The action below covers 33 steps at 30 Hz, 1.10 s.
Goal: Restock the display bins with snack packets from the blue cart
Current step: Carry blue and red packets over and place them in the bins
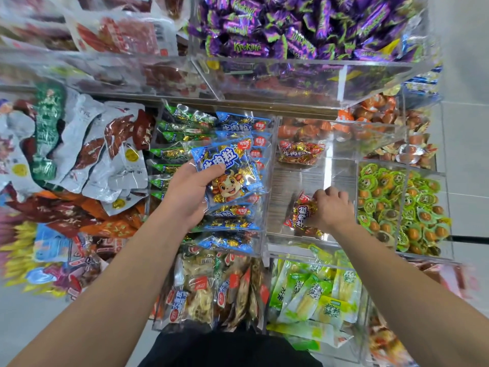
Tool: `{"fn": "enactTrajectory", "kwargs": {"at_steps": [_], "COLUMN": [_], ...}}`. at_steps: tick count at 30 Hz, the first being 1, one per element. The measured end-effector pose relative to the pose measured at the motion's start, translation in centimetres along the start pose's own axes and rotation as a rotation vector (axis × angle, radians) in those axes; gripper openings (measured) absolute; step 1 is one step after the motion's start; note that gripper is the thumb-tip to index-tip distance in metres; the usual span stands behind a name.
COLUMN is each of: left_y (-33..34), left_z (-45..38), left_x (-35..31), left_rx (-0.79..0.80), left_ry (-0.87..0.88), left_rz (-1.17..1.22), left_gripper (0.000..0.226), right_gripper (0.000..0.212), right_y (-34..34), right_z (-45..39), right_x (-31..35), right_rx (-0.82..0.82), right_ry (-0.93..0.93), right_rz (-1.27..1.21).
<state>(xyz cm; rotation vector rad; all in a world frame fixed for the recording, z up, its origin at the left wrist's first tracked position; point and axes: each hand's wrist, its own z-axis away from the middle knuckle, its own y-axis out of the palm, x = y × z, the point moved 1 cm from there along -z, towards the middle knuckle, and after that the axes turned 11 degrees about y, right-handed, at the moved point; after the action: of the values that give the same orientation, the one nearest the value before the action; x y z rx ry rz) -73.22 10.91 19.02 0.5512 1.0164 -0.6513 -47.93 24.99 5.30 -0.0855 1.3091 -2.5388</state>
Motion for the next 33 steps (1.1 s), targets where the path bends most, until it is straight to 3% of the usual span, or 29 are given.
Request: {"fn": "enactTrajectory", "kwargs": {"at_steps": [3, 5, 6, 8, 11, 20, 26, 33], "left_y": [0.2, 0.2, 0.3, 0.3, 0.3, 0.2, 0.0, -0.3], "left_z": [0.0, 0.2, 0.3, 0.4, 0.4, 0.2, 0.0, -0.1], "left_x": [0.1, -0.1, -0.2, -0.4, -0.4, -0.1, 0.0, 0.2], "left_rx": [0.008, 0.007, 0.008, -0.012, -0.029, -0.037, -0.032, -0.028], "left_ry": [0.002, -0.014, -0.027, -0.061, -0.080, -0.077, -0.090, -0.102], "left_rz": [0.001, -0.004, -0.001, 0.012, 0.012, -0.011, -0.014, -0.004], "left_gripper": [0.007, 0.006, 0.001, 0.016, 0.025, 0.012, 0.013, 0.023], "right_gripper": [0.065, 0.052, 0.045, 0.032, 0.026, 0.045, 0.054, 0.074], "right_y": [-0.9, -1.5, -1.6, -1.9, -2.1, -2.1, -2.5, -3.2], "right_z": [0.0, -0.1, 0.0, 0.0, -0.7, -4.0, -4.3, -6.3], "right_x": [-0.2, -0.5, -0.6, -0.6, 0.1, 3.5, 4.1, 5.6], "right_rx": [0.041, 0.079, 0.061, -0.036, -0.098, -0.032, -0.066, 0.048], "right_ry": [0.057, 0.075, 0.080, 0.075, 0.100, 0.226, 0.245, 0.204], "right_rz": [-0.206, -0.517, -0.690, -0.930, -1.102, -1.297, -1.237, -1.199]}}
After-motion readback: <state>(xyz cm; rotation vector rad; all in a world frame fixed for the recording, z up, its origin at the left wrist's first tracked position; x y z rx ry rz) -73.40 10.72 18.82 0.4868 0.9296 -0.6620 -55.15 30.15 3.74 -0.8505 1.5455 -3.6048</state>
